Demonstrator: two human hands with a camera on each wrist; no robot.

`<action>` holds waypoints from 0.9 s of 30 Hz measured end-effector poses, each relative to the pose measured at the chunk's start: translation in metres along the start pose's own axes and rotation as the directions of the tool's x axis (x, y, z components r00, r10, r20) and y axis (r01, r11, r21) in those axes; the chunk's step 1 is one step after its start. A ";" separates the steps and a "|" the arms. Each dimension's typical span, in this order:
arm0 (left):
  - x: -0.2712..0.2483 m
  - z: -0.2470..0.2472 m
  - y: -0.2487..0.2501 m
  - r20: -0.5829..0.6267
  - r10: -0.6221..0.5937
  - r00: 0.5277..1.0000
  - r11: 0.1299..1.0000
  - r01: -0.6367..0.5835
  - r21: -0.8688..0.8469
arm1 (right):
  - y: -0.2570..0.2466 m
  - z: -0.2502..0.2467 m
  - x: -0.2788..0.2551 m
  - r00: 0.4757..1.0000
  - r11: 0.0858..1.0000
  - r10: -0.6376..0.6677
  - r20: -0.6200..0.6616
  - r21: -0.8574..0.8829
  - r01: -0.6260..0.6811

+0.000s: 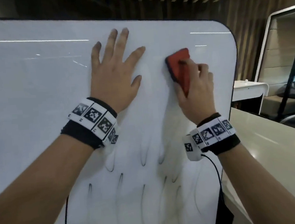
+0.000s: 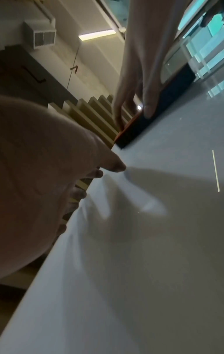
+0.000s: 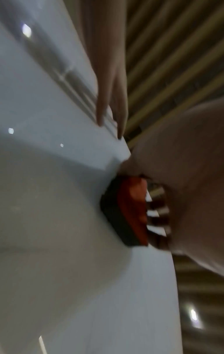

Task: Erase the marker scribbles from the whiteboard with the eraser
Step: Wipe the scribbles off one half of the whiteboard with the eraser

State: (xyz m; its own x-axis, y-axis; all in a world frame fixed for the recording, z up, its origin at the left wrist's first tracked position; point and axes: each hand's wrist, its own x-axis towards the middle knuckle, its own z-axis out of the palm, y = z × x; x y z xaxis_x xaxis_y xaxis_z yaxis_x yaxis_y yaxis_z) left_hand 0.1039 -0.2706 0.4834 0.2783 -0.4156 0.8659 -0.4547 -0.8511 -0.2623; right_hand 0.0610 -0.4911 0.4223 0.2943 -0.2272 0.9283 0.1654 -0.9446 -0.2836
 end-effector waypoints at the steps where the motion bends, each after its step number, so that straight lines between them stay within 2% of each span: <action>1: 0.000 0.004 0.005 0.006 -0.010 1.000 1.000 0.010 -0.018 | 0.001 0.003 -0.006 0.997 0.997 -0.066 0.039 -0.031 0.067; 2: -0.001 0.007 0.006 0.001 -0.026 1.000 0.999 0.026 -0.033 | 0.011 0.006 -0.018 0.999 0.998 -0.039 0.033 -0.043 0.041; 3: -0.003 0.011 0.005 -0.011 -0.030 0.999 0.999 0.029 -0.035 | 0.031 0.008 -0.037 0.998 0.998 0.062 -0.013 -0.026 -0.063; 4: -0.006 0.014 0.002 -0.019 -0.019 1.000 0.999 0.018 -0.030 | 0.054 0.009 -0.061 0.972 0.975 0.221 -0.077 0.021 -0.220; 5: -0.009 0.017 -0.001 -0.018 -0.004 1.000 1.000 0.004 -0.023 | 0.077 0.009 -0.090 0.913 0.922 0.387 -0.126 0.083 -0.379; 6: -0.012 0.018 -0.004 -0.011 0.005 1.000 1.000 -0.006 -0.013 | 0.095 0.008 -0.117 0.822 0.832 0.553 -0.135 0.143 -0.536; 7: -0.014 0.020 -0.007 -0.004 0.006 1.000 1.000 -0.006 0.003 | 0.107 0.008 -0.135 0.699 0.705 0.707 -0.108 0.188 -0.684; 8: -0.016 0.021 -0.007 0.004 0.005 1.000 1.000 -0.005 0.022 | 0.113 0.010 -0.144 0.565 0.567 0.822 -0.071 0.202 -0.799; 9: -0.017 0.022 -0.006 0.009 0.006 1.000 0.999 -0.006 0.039 | 0.113 0.012 -0.142 0.476 0.477 0.878 -0.054 0.203 -0.855; 10: -0.017 0.023 -0.005 0.013 0.007 1.000 0.999 -0.008 0.048 | 0.107 0.013 -0.130 0.479 0.480 0.876 -0.063 0.211 -0.851; 11: -0.017 0.023 -0.003 0.017 0.008 1.000 0.999 -0.009 0.044 | 0.097 0.012 -0.112 0.562 0.568 0.822 -0.090 0.213 -0.795; 13: -0.018 0.023 -0.002 0.015 0.007 1.000 1.000 -0.008 0.018 | 0.066 0.007 -0.074 0.822 0.832 0.552 -0.144 0.161 -0.531; 14: -0.019 0.024 -0.001 0.009 0.002 1.000 1.000 -0.002 0.007 | 0.050 0.008 -0.061 0.914 0.921 0.385 -0.130 0.119 -0.371; 15: -0.019 0.024 -0.001 0.004 -0.005 1.000 1.000 0.005 -0.001 | 0.039 0.010 -0.053 0.965 0.968 0.245 -0.096 0.078 -0.238; 17: -0.020 0.025 0.000 0.001 -0.012 1.000 1.000 0.012 -0.003 | 0.034 0.014 -0.057 0.995 0.995 0.101 -0.026 0.031 -0.100; 18: -0.020 0.026 0.000 -0.001 -0.014 1.000 1.000 0.014 0.000 | 0.043 0.016 -0.069 0.994 0.993 0.111 -0.018 0.035 -0.110; 20: -0.020 0.026 0.002 -0.004 -0.023 1.000 1.000 0.023 -0.003 | 0.080 0.015 -0.112 0.958 0.958 0.280 -0.065 0.087 -0.274; 22: -0.021 0.027 0.004 -0.006 -0.032 0.999 0.999 0.032 -0.015 | 0.113 0.011 -0.166 0.845 0.850 0.522 -0.116 0.161 -0.502; 24: -0.021 0.028 0.007 -0.017 -0.044 0.999 0.999 0.044 -0.006 | 0.117 0.009 -0.192 0.684 0.681 0.724 -0.088 0.249 -0.689; 25: -0.021 0.029 0.008 -0.021 -0.047 0.999 0.999 0.047 -0.001 | 0.113 0.011 -0.191 0.615 0.611 0.784 -0.085 0.282 -0.740; 26: -0.021 0.029 0.010 -0.022 -0.046 0.999 0.999 0.046 0.000 | 0.107 0.014 -0.181 0.589 0.589 0.802 -0.102 0.302 -0.750; 27: -0.021 0.029 0.011 -0.019 -0.047 0.999 0.999 0.046 -0.009 | 0.098 0.016 -0.167 0.606 0.613 0.785 -0.129 0.306 -0.729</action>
State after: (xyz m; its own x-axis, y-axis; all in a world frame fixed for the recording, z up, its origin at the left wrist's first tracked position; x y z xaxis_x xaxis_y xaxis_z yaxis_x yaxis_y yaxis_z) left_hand 0.1177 -0.2805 0.4499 0.2826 -0.3692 0.8853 -0.4487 -0.8667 -0.2182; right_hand 0.0432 -0.5418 0.2361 0.1869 -0.9095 0.3712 0.1748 -0.3410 -0.9237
